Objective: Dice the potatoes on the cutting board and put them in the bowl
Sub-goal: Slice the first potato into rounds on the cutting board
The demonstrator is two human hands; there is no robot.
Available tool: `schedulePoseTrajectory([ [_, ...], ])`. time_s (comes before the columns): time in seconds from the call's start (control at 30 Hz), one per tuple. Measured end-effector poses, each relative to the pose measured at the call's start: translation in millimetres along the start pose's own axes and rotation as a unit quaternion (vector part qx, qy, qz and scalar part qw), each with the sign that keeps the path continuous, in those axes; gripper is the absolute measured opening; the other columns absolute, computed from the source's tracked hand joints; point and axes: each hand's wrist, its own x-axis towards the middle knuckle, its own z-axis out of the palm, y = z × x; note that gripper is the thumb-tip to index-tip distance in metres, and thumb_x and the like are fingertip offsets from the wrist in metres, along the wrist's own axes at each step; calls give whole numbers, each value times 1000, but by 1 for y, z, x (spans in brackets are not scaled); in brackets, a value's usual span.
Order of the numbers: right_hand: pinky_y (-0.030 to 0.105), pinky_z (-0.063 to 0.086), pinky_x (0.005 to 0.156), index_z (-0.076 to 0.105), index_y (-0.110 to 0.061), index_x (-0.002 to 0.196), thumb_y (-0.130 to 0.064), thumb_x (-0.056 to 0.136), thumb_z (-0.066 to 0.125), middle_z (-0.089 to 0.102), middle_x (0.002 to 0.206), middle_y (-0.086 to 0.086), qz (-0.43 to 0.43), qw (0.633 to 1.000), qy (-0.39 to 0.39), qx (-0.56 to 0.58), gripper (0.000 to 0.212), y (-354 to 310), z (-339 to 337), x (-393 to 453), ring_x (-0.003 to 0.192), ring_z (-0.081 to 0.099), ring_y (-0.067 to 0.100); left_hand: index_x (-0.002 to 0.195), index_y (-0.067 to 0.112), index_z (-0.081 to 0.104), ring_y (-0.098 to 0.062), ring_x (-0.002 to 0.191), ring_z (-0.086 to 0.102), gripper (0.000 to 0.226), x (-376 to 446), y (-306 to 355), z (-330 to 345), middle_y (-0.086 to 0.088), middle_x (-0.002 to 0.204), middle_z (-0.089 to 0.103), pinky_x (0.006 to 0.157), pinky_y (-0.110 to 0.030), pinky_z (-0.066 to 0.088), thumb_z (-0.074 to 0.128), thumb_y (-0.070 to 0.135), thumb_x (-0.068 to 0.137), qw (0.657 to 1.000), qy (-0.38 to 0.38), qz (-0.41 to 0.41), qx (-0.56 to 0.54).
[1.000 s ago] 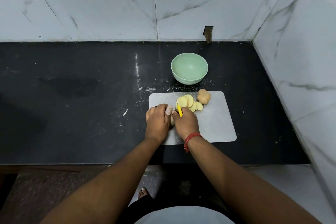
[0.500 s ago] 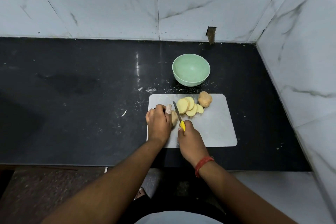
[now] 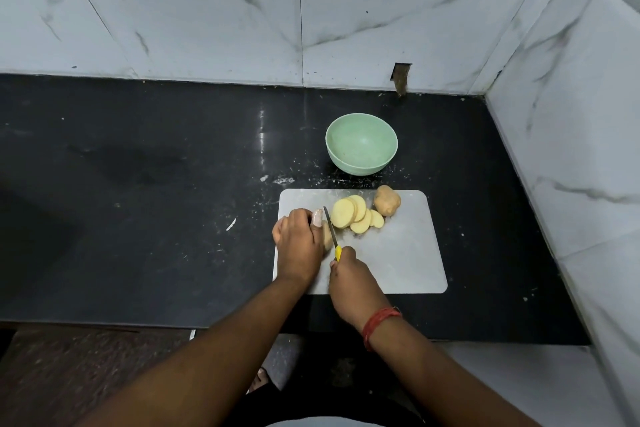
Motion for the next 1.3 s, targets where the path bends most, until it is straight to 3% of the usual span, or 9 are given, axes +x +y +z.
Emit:
schedulePoseTrajectory([
  [0.37,26,33,50,40,-8,106,-12,101,38,45,73,-1,26,998,-48,-10,7,-1,-6,9,67,51,17,82,17,41,-21,83,44,46,2,0,4,2,81,50,108,-43,29,18,53,101,1000,2,-6,10],
  [0.53,30,38,64,38,-8,105,-11,99,40,55,90,10,37,997,-66,-5,6,-4,-11,12,76,53,23,81,15,41,-27,86,46,48,3,2,5,-2,82,51,106,-43,30,17,52,100,1000,4,2,7],
  [0.63,30,40,65,40,-4,112,-9,98,40,50,85,5,46,996,-81,-8,15,-7,-11,14,79,55,23,80,13,42,-30,87,47,49,4,-1,4,-3,81,50,105,-46,32,17,51,100,1000,5,-1,-2],
  [0.8,30,41,64,40,-2,120,-2,94,43,59,101,13,65,992,-103,-39,27,-13,-15,22,85,58,25,80,14,40,-30,88,47,49,4,-1,5,-3,80,50,107,-47,31,16,52,100,1000,5,-1,-3],
  [0.9,31,42,65,41,-2,119,-1,93,42,60,104,13,66,992,-99,-47,26,-13,-14,22,84,57,24,80,15,40,-28,89,47,48,4,-1,5,-3,81,51,107,-46,31,16,51,100,1000,2,-5,-7],
  [1.03,30,45,69,40,4,118,-2,95,44,64,112,17,44,990,-103,-88,24,3,-8,5,99,65,28,82,16,40,-27,90,46,45,2,1,3,-2,84,52,108,-44,30,16,50,100,1000,2,2,-4],
  [1.13,28,41,66,40,2,114,-2,95,42,64,105,16,46,991,-94,-82,20,7,-7,-1,91,65,27,83,16,40,-27,93,47,46,2,1,5,-3,86,54,109,-43,28,15,50,100,1000,-2,3,-1],
  [1.23,28,40,61,39,-1,112,-1,93,42,59,98,10,51,988,-103,-100,19,1,-7,8,70,54,16,82,14,41,-28,92,48,48,2,0,6,-4,84,54,108,-44,29,15,50,100,1000,3,2,2],
  [1.3,29,42,64,41,-1,116,-3,93,43,60,104,11,53,988,-103,-102,23,-3,-7,14,79,59,20,82,14,41,-28,93,48,48,2,1,5,-5,84,55,108,-44,29,15,50,100,1000,2,1,0],
])
